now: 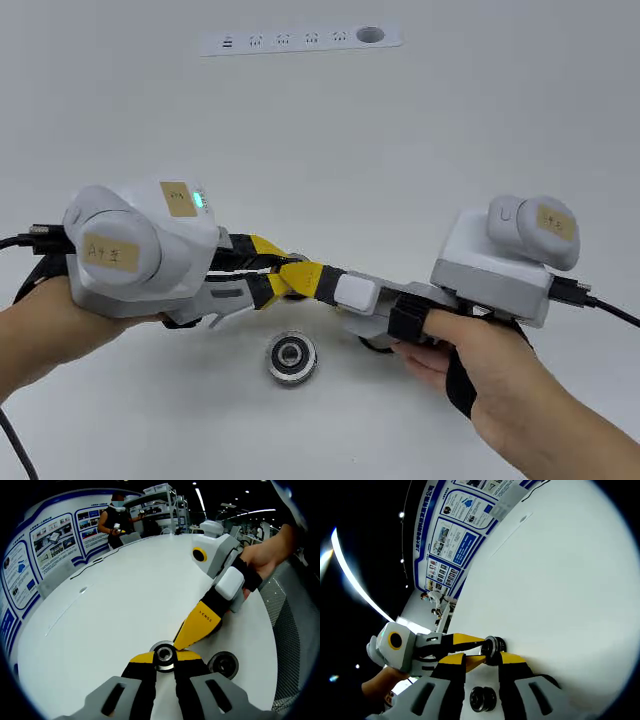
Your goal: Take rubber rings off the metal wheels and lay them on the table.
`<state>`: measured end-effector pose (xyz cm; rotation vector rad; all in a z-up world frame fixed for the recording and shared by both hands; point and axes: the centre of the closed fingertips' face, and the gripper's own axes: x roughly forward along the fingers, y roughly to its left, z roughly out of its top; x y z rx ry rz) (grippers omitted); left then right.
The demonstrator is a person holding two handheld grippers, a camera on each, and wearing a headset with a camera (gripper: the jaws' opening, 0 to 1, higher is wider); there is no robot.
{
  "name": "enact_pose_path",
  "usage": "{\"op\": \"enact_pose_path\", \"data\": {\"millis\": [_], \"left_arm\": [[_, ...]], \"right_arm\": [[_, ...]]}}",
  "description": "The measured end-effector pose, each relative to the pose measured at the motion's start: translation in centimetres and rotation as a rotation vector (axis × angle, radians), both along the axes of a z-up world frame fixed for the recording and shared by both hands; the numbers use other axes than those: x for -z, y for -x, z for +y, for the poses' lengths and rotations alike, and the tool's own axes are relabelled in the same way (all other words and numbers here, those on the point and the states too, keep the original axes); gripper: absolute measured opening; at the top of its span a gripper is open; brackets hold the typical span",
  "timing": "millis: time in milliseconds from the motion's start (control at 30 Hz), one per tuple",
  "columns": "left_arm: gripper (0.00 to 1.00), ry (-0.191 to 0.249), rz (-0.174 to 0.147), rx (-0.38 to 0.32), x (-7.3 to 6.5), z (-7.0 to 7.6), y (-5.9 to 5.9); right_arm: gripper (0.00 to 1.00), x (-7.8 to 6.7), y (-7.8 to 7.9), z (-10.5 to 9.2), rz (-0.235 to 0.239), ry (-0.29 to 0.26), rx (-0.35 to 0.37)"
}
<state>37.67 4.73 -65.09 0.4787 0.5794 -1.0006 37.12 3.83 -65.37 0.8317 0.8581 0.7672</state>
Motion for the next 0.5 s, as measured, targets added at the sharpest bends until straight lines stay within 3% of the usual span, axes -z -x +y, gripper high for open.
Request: {"op": "enact_pose_path", "data": {"millis": [133,500], "left_arm": [[0.13,0.002,0.0,-0.001,-0.02,-0.01,0.03],[0.13,0.003,0.001,-0.002,-0.01,-0.04,0.04]], "right_arm": [[0.09,0.29,-0.32,-0.62,0.006,0.006,0.023],[0.03,0.69,-0.34,-0.61,0.014,0.027,0.016]]}}
